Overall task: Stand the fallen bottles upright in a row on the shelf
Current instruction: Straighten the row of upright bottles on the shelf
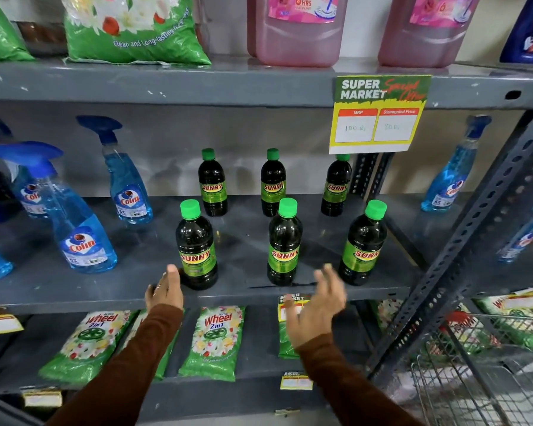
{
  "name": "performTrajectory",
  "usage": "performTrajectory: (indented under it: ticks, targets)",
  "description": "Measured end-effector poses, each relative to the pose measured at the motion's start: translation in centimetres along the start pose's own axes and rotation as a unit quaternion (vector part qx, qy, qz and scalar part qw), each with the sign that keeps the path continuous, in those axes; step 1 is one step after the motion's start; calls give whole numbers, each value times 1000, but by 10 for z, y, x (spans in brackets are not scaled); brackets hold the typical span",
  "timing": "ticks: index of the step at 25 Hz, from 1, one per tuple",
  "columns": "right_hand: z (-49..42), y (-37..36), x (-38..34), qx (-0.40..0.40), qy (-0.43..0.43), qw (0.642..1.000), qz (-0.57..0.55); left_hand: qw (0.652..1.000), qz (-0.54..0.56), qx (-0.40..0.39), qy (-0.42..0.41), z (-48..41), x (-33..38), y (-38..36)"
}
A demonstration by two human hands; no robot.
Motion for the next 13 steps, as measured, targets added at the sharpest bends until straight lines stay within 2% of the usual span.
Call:
performTrajectory:
  ticks: [1, 2, 3, 4, 6, 7, 9, 10, 12, 13]
  targets:
    - [12, -17, -22, -60, 57, 996, -21, 995, 92, -12, 29, -3, -5, -5]
    - [18, -32, -40, -134, 69, 987, -61, 987, 155, -21, 33, -6, -8, -12]
    - [20, -49, -56, -211, 36, 970, -113, 982, 185, -23, 31, -9, -12, -14]
    - [19, -68, -66, -292, -40, 940, -172, 978, 203, -35, 29, -8, -14, -13]
    - [16, -96, -82, -391, -223, 841, -301, 965, 238, -86, 66, -7, -24, -11]
    - [16, -110, -82, -411, -286, 800, -330, 958, 248, -112, 86, -4, -27, -12]
    - [17, -136, -79, -446, -338, 760, -332, 953, 253, -129, 106, -1, -32, -6]
    - [21, -147, -79, -462, -348, 748, -327, 953, 249, -125, 115, 0, -32, -2]
    - [26, -156, -72, -468, -367, 749, -293, 945, 276, -128, 120, -5, -29, -3]
    - [26, -159, -70, -462, -379, 750, -284, 921, 347, -118, 136, -8, -29, -4]
Point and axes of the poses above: each hand's wrist, its own z-axis away from the middle knuckle, its own y-axis out of the back of the hand, x = y × z, the point moved 5 cm from there along -z, towards the middle knuckle, and after that the axes turned 7 degrees about -y, right-handed, at the moved point
